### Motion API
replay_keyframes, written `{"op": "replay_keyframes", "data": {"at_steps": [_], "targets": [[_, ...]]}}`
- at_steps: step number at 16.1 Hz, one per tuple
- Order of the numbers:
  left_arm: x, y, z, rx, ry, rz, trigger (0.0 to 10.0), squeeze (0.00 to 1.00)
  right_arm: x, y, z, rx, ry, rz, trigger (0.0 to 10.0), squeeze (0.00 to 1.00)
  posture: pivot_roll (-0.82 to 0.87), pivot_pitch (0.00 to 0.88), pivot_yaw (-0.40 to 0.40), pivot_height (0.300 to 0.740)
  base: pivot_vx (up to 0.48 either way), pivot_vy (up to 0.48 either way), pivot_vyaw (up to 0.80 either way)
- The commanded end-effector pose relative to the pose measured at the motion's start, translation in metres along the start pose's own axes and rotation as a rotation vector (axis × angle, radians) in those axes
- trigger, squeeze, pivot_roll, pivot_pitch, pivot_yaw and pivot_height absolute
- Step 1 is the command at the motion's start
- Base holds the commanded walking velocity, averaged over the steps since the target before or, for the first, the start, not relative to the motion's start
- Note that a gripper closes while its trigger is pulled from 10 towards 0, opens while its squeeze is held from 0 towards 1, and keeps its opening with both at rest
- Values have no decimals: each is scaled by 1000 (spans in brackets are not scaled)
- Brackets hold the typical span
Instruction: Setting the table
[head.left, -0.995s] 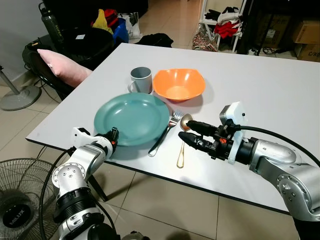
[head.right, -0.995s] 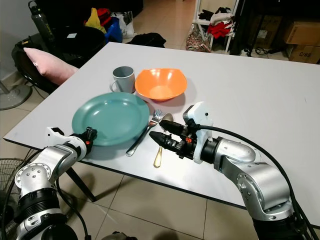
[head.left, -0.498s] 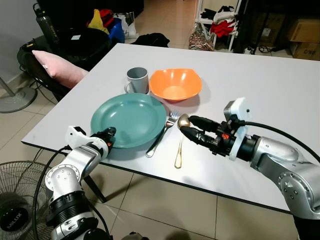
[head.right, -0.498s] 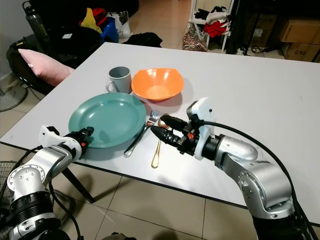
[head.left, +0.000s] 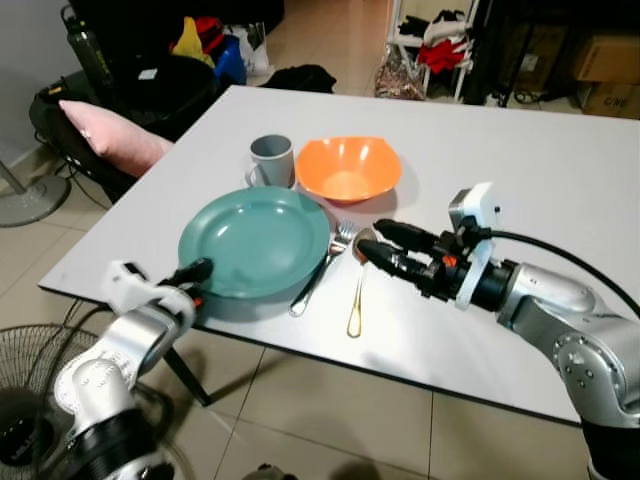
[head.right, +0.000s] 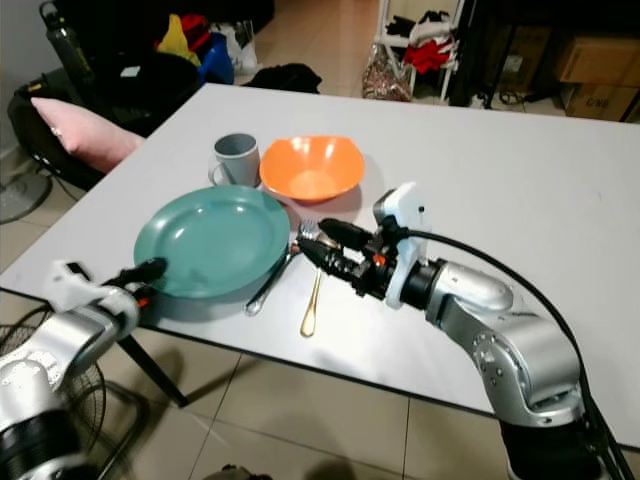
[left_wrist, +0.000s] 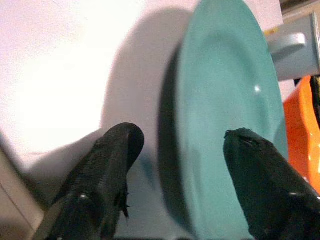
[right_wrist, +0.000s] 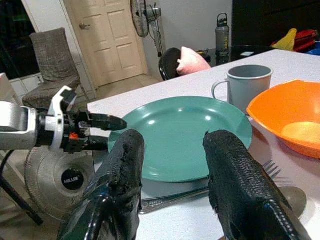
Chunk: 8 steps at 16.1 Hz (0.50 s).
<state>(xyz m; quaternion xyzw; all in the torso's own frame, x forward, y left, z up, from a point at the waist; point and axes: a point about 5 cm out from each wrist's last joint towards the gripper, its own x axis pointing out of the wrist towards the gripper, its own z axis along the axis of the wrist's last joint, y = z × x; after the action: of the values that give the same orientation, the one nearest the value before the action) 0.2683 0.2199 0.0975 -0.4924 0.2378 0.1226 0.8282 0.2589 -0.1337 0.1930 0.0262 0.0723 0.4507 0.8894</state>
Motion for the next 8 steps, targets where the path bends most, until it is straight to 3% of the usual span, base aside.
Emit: {"op": "replay_keyframes", "data": {"at_steps": [1,4,5,6,7,8], "targets": [[-7,15,4,30,-20,107,10000,1000,0,-1,3,5,-2,0,10000,0,-100,0,96,740,0,0,0],[-36,8,22,103,-189,94,10000,1000,-1,-2,5,39,-25,-7,10000,0,-91,0,94,740,0,0,0],[-44,0,26,182,-242,74,10000,1000,-1,-2,5,49,-30,-11,10000,0,-90,0,93,740,0,0,0],[-54,-12,32,306,-331,46,10000,745,-1,-1,4,58,-35,-25,10000,0,-85,0,91,740,0,0,0],[-61,-20,37,397,-391,31,10000,0,0,-2,3,63,-37,-47,10000,0,-84,0,91,740,0,0,0],[-71,-34,42,535,-475,-6,10000,0,4,-3,-1,81,-43,-113,10000,0,-79,0,91,740,0,0,0]]}}
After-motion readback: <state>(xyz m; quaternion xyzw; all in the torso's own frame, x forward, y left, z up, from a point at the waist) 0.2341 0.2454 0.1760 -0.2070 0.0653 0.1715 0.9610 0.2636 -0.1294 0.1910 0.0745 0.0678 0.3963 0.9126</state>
